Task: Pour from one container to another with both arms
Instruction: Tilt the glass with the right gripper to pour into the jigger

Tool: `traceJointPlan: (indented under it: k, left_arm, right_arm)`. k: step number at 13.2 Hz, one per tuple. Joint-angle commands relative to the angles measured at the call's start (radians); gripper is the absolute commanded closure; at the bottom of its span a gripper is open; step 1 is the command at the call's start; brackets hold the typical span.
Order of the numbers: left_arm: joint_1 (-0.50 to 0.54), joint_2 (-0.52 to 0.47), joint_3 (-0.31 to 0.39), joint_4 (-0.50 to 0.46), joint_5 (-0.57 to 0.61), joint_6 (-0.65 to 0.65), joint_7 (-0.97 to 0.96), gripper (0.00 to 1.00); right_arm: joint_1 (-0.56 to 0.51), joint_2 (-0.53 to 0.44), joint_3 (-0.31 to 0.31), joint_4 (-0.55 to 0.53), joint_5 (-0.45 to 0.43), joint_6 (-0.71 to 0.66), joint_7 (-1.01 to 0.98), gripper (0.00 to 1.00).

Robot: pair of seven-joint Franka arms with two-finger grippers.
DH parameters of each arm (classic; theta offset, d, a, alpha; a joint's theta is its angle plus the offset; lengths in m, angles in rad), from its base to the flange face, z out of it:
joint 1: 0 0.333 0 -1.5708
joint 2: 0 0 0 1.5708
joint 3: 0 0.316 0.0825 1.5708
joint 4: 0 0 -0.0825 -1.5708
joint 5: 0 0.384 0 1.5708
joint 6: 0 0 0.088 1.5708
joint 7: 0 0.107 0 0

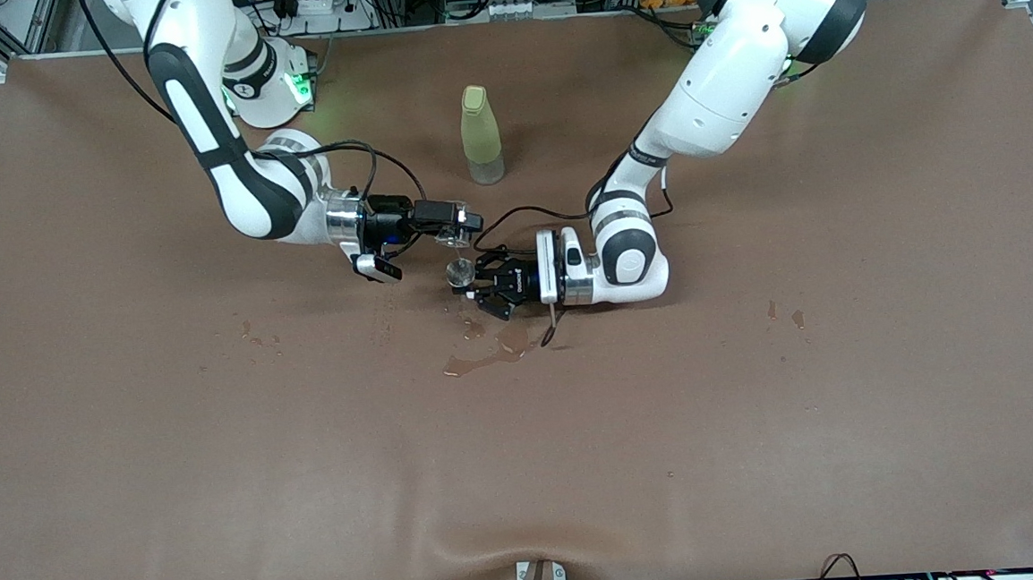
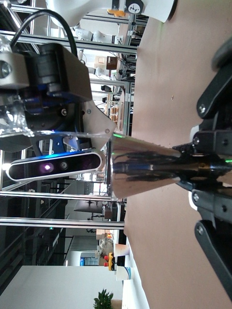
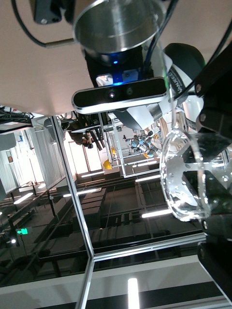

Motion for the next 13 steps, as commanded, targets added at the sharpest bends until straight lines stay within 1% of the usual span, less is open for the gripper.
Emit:
traceJointPlan:
  k: [1,9,10,11,13]
  left_arm:
    - [0.02,-0.039,-0.01,-0.061,-0.018,-0.045,0.051,1.0]
    - [0.023,-0.05,-0.02,-0.071,-0.018,-0.047,0.054,1.0]
    - [0.023,-0.05,-0.019,-0.069,-0.019,-0.047,0.048,1.0]
    - [0.025,-0.05,-0.019,-0.063,-0.022,-0.047,0.039,1.0]
    - [0.028,-0.05,-0.019,-0.06,-0.029,-0.047,0.033,1.0]
  right_arm:
    - [0.009,-0.027,-0.001,-0.006,0.024,0.013,0.074,1.0]
    - [-0.002,-0.024,-0.003,0.015,0.024,0.01,0.105,1.0]
    - [-0.002,-0.027,-0.004,0.018,0.012,0.01,0.098,1.0]
    - [-0.005,-0.03,-0.009,0.018,-0.023,0.003,0.045,1.0]
    - [-0.049,-0.047,-0.02,0.02,-0.146,0.003,-0.164,1.0]
